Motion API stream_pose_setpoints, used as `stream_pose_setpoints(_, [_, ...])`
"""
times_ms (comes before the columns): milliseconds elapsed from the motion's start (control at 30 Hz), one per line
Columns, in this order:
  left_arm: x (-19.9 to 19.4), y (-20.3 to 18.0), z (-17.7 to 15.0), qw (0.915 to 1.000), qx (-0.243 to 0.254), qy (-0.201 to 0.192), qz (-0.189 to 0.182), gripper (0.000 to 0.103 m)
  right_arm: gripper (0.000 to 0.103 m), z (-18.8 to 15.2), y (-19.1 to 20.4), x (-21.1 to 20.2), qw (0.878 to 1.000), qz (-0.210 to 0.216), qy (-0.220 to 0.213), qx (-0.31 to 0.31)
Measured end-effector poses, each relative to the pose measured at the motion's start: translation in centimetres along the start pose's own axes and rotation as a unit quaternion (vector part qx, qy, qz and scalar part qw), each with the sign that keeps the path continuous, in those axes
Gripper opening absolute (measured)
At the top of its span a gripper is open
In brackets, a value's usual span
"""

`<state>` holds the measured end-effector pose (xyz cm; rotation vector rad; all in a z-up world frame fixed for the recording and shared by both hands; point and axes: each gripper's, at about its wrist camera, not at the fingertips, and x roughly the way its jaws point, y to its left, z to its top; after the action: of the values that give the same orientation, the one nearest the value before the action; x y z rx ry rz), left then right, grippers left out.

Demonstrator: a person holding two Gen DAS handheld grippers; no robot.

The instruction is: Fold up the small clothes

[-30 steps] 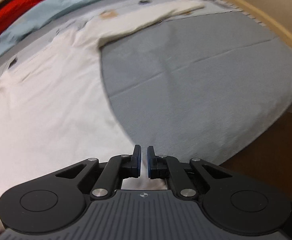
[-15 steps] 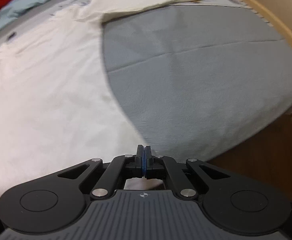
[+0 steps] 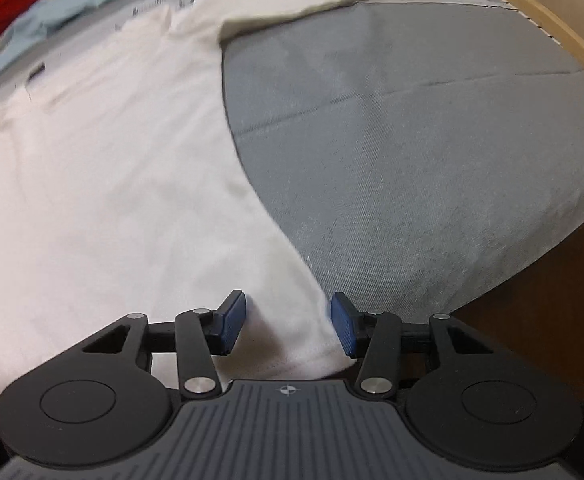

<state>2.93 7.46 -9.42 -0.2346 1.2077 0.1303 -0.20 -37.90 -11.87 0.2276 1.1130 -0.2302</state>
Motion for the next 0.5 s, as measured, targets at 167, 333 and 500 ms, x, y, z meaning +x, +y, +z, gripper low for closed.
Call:
stream_pose_setpoints(167, [-0.1, 0.2, 0.1, 1.0, -0.004, -0.002, -0.003, 0.019, 0.003, -0.4, 0.2, -0.5, 1.0, -0.008, -0.009, -0.012])
stream_pose_setpoints(333, [0.3, 0.1, 0.1, 1.0, -0.001, 0.003, -0.001, 0.019, 0.003, -0.6, 0.4, -0.5, 1.0, -0.023, -0.001, -0.019])
stream_pose_setpoints(500, [1.6, 0.3, -0.1, 0.9988, -0.002, 0.038, 0.032, 0.024, 0.019, -0.3, 0.3, -1.6, 0.999, -0.016, -0.035, 0.01])
